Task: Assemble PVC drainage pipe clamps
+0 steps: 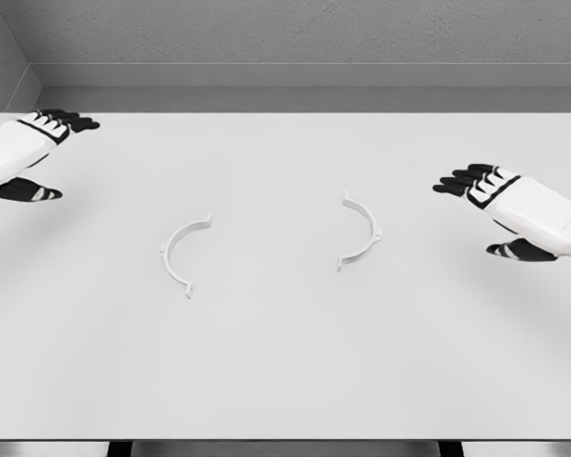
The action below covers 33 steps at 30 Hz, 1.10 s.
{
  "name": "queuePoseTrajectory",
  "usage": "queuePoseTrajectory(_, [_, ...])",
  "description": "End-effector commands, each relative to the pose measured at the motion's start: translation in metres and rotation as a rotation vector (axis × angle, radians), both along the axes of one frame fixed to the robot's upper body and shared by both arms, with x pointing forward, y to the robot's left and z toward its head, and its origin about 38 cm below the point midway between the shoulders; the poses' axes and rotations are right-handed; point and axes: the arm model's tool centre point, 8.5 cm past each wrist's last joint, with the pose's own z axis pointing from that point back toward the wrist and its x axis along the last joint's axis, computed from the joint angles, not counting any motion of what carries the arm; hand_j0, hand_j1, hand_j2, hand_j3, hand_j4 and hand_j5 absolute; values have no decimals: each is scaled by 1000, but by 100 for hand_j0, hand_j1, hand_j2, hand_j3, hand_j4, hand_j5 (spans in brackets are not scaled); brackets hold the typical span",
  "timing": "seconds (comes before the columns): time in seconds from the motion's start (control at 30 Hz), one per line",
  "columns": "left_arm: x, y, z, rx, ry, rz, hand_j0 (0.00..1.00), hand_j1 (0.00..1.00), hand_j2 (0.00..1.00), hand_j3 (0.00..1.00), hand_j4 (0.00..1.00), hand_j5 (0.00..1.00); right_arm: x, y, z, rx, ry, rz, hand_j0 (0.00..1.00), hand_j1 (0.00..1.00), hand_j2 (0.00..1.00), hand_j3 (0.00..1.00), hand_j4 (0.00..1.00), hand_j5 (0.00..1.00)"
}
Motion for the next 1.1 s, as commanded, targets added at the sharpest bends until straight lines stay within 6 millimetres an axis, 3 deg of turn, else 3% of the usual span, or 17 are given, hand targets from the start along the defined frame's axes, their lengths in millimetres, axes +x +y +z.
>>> queuePoseTrajectory(0.0, [0,-3,-1,16,-1,-8,100,100,100,100,100,100,0,2,-5,20,12,-1,100,100,100,100,100,100])
queuePoseTrajectory(0.07, [0,-5,-4,21,6,-14,100,100,100,100,100,100,3,1,-4,25,10,-5,100,100,100,100,100,100])
queuePoseTrajectory(0.17, [0,-10,-8,37,33,-28,100,100,100,100,100,100,16,15,3,30,-8,35,100,100,100,100,100,100])
queuePoseTrajectory(0.23, [0,-27,-14,50,44,-70,100,100,100,100,100,100,24,27,6,27,-12,64,100,100,100,100,100,100])
queuePoseTrajectory(0.33, [-5,-49,-16,88,40,-137,100,100,100,100,100,100,54,47,-14,-35,81,99,100,100,100,100,100,100])
queuePoseTrajectory(0.43, [-6,-53,-14,104,31,-149,100,100,100,100,100,100,63,65,-32,8,99,91,100,100,100,100,100,100])
queuePoseTrajectory(0.6, [-14,-61,-11,121,17,-182,100,100,100,100,100,100,78,62,-47,47,148,49,100,100,100,100,100,100])
queuePoseTrajectory(0.83, [-33,-76,-16,131,28,-247,100,100,100,100,100,100,98,71,-61,118,189,21,100,100,100,100,100,100])
queuePoseTrajectory(1.07, [-39,-89,-25,140,50,-290,100,100,100,100,100,100,101,82,-64,132,195,35,100,100,100,100,100,100])
